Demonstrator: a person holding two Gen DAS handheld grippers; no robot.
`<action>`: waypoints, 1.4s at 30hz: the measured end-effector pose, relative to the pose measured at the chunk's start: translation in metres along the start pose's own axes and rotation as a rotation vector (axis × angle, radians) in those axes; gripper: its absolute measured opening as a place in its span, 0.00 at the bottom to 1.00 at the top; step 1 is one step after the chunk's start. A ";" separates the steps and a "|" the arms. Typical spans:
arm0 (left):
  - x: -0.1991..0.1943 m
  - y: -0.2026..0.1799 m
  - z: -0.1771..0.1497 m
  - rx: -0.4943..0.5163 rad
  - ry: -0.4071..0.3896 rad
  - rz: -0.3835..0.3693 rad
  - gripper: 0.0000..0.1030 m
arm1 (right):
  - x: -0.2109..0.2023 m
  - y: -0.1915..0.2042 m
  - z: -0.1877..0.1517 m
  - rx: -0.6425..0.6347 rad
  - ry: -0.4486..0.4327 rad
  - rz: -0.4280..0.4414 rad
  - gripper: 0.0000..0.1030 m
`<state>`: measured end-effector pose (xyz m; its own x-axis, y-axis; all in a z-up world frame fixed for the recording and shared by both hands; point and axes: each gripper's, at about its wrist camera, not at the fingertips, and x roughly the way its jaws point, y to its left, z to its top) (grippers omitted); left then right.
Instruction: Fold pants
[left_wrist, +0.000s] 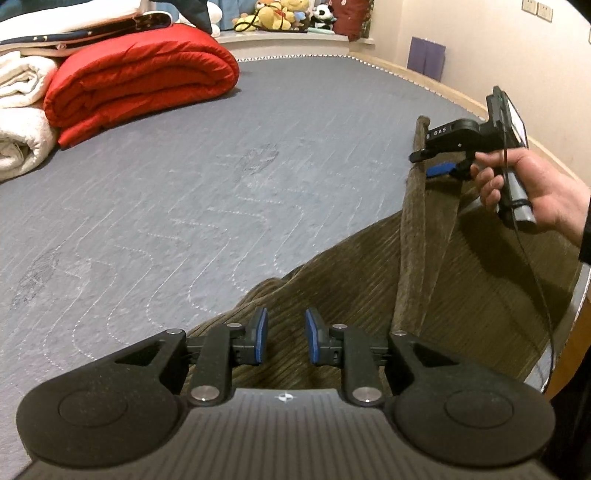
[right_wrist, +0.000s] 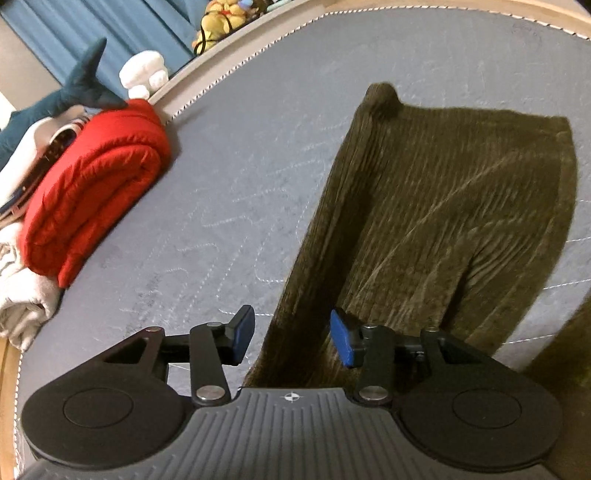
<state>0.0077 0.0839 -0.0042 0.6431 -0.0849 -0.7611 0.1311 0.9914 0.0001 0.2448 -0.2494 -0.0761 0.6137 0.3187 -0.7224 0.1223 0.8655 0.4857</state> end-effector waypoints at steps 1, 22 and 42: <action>0.000 0.002 -0.001 0.001 0.002 0.005 0.24 | 0.001 0.001 0.000 -0.010 0.000 -0.005 0.31; 0.013 -0.030 0.002 0.089 -0.098 -0.112 0.24 | -0.248 -0.098 -0.067 -0.721 0.145 0.188 0.07; 0.039 -0.101 -0.036 0.433 0.017 -0.447 0.41 | -0.118 -0.013 -0.058 -0.895 0.060 -0.217 0.55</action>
<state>-0.0075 -0.0155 -0.0578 0.4436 -0.4770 -0.7587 0.6810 0.7297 -0.0606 0.1259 -0.2756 -0.0260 0.6031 0.1119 -0.7898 -0.4339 0.8768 -0.2071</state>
